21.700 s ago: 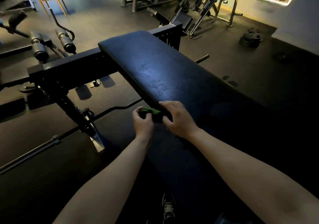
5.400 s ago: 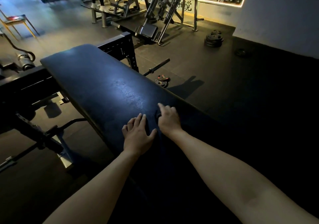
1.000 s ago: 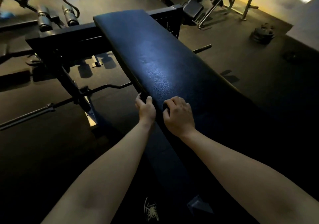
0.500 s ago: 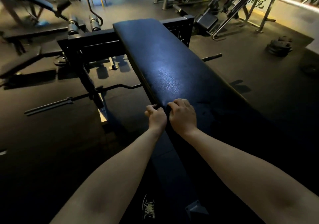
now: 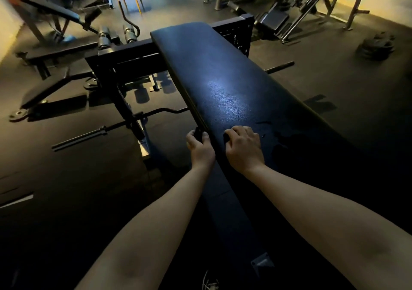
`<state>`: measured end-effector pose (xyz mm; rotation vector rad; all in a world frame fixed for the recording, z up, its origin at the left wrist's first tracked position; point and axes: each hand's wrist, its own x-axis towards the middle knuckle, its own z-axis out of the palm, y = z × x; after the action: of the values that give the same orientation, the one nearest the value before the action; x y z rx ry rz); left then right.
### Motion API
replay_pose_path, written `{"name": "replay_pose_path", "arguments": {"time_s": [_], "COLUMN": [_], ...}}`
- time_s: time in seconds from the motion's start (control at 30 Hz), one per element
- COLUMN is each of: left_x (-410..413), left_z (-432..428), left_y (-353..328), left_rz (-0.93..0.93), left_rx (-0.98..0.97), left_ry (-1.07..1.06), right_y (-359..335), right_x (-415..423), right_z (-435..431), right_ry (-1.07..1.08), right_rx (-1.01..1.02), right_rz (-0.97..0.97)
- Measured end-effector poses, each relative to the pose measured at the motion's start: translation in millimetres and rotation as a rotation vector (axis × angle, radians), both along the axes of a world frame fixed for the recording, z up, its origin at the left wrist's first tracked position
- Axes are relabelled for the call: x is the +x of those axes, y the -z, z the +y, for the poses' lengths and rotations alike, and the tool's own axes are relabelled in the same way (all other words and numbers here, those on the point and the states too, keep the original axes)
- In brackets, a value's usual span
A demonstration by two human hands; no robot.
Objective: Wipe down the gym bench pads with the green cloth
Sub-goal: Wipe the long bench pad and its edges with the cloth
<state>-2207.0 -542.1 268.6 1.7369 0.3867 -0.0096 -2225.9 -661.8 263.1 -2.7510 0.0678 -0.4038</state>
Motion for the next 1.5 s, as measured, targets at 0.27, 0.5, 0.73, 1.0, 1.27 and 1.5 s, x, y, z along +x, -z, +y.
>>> {"name": "replay_pose_path", "arguments": {"time_s": [0.27,0.5,0.73,1.0,1.27,1.5], "left_x": [73,58,9,-50,-83,16], "left_z": [-16,-14,-17,-24,-12,-2], "left_y": [2,5,0,-3,23,4], "left_rz": [0.075,0.109,0.189,0.164,0.046,0.087], "left_rx": [0.005,0.145,0.225,0.251,0.180,-0.048], "left_ry": [0.000,0.032,0.049,0.110,0.100,-0.107], "right_y": [1,4,0,-8,-3,1], "right_x": [3,2,2,-6,-25,-20], "right_z": [1,8,7,-9,-18,-16], "right_ry": [0.030,0.073,0.039,-0.089,-0.122,-0.135], "right_rx": [-0.006,-0.063,-0.028,0.132,0.069,0.055], "right_rz": [0.004,0.010,0.008,0.112,-0.019,-0.024]}}
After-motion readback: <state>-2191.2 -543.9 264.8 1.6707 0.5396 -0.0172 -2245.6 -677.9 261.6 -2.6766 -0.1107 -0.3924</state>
